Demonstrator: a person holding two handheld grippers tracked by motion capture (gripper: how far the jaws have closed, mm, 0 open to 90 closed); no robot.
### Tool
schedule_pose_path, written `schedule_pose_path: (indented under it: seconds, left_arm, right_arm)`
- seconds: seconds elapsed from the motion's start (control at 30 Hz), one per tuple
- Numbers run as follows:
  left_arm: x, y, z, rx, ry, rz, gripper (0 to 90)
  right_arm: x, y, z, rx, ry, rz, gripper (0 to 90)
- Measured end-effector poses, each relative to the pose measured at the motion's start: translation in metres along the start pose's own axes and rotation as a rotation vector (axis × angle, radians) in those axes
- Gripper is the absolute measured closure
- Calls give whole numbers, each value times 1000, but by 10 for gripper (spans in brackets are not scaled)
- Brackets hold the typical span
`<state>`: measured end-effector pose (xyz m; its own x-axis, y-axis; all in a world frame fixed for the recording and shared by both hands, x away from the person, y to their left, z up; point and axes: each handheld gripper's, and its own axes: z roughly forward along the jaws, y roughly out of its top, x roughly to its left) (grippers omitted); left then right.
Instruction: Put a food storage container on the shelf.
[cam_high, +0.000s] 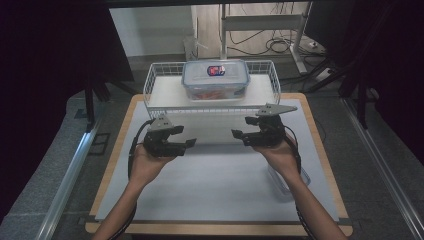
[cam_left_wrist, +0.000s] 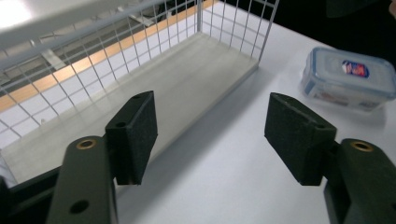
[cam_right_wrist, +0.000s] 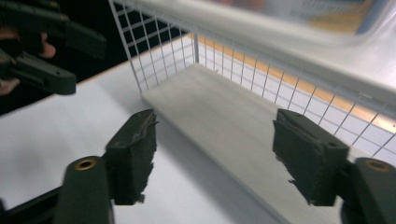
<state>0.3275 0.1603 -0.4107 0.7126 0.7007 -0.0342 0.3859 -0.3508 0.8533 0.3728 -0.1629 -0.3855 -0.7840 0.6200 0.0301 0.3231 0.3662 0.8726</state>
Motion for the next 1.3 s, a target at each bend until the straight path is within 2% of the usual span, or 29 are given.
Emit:
schedule_pose_path:
  seconds: [0.33, 0.4, 0.47, 0.63, 0.8, 0.9, 1.0, 1.07, 1.17, 1.3]
  left_arm:
    - [-16, -26, -5, -12, -4, -13, 228]
    - [-19, -29, -5, 4, -3, -6, 205]
    - [-22, -33, -6, 1, 0, -7, 186]
    - [-28, -46, -6, 4, -26, -31, 132]
    - [-35, -60, -12, -2, -53, -45, 85]
    - [-38, -69, -16, -9, -44, -49, 60]
    - [-39, -78, -20, -18, -17, -48, 49]
    - [-40, -85, -24, -68, 4, -49, 52]
    - [-42, -93, -26, -93, 11, -48, 51]
    - [-48, -102, -25, -65, 44, -4, 38]
  right_arm:
    - [11, -27, -7, 11, -44, -58, 184]
    - [12, -31, -8, 19, -45, -62, 163]
    - [13, -35, -10, 15, -47, -60, 146]
    - [18, -49, -15, 21, -33, -46, 94]
    - [21, -63, -22, 8, -15, -5, 55]
    - [22, -70, -27, -2, -11, 12, 53]
    - [25, -77, -32, 2, -12, 16, 54]
    - [27, -84, -35, -1, -3, 13, 46]
    - [31, -95, -37, -3, -8, 8, 45]
    - [35, -109, -40, 20, -25, 1, 45]
